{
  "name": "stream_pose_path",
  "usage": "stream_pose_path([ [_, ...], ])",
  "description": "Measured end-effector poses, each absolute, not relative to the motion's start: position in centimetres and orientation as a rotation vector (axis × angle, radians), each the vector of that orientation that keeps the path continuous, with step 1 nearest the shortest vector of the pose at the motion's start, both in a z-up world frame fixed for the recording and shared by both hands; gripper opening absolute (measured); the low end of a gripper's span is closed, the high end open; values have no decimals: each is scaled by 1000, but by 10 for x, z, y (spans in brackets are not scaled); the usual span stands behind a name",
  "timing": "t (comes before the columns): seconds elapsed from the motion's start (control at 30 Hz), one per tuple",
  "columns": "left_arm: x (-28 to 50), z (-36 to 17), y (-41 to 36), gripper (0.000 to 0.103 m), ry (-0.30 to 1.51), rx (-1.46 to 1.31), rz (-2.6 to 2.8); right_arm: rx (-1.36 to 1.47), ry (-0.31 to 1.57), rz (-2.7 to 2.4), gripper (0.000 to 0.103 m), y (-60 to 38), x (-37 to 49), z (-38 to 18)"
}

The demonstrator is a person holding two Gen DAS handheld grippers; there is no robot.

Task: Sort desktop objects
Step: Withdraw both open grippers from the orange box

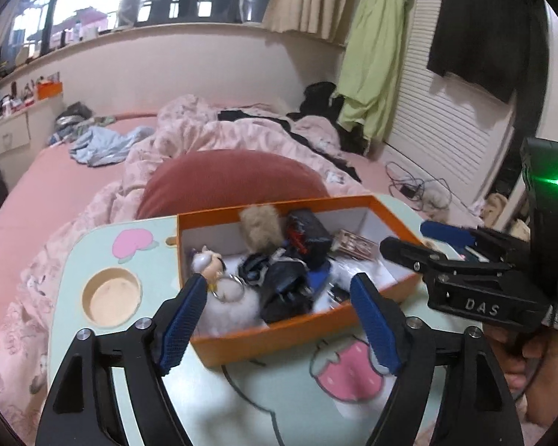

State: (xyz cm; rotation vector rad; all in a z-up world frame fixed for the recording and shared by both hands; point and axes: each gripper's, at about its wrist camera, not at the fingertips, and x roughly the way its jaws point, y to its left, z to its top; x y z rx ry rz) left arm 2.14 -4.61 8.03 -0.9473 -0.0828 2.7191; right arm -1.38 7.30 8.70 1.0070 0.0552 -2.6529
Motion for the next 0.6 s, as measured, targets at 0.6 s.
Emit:
stream_pose_path([
  [0.6, 19, -2, -23, 96, -7, -1341, 2700, 1267, 197, -2563, 73, 92, 23, 31],
])
